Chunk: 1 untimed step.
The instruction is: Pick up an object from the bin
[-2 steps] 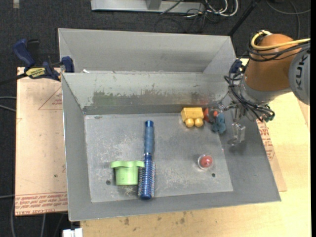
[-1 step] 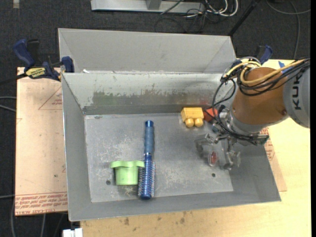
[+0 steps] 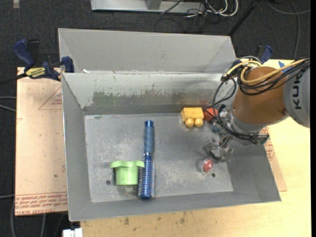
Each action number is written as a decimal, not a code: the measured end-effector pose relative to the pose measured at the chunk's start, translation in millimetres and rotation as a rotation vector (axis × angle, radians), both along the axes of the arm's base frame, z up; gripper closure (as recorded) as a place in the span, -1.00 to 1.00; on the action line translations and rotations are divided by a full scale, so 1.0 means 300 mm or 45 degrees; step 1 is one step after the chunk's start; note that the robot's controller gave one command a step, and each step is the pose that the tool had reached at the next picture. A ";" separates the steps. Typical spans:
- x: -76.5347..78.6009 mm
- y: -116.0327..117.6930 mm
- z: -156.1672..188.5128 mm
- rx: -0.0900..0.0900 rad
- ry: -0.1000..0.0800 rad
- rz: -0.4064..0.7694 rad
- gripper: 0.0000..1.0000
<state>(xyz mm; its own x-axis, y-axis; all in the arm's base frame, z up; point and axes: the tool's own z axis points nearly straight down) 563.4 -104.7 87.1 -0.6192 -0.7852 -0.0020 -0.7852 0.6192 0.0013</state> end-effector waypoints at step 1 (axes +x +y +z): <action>0.080 0.021 0.498 -0.003 -0.016 0.063 1.00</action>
Offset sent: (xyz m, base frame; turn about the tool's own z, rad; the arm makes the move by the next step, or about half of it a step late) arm 0.0209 0.0056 0.1447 -0.0527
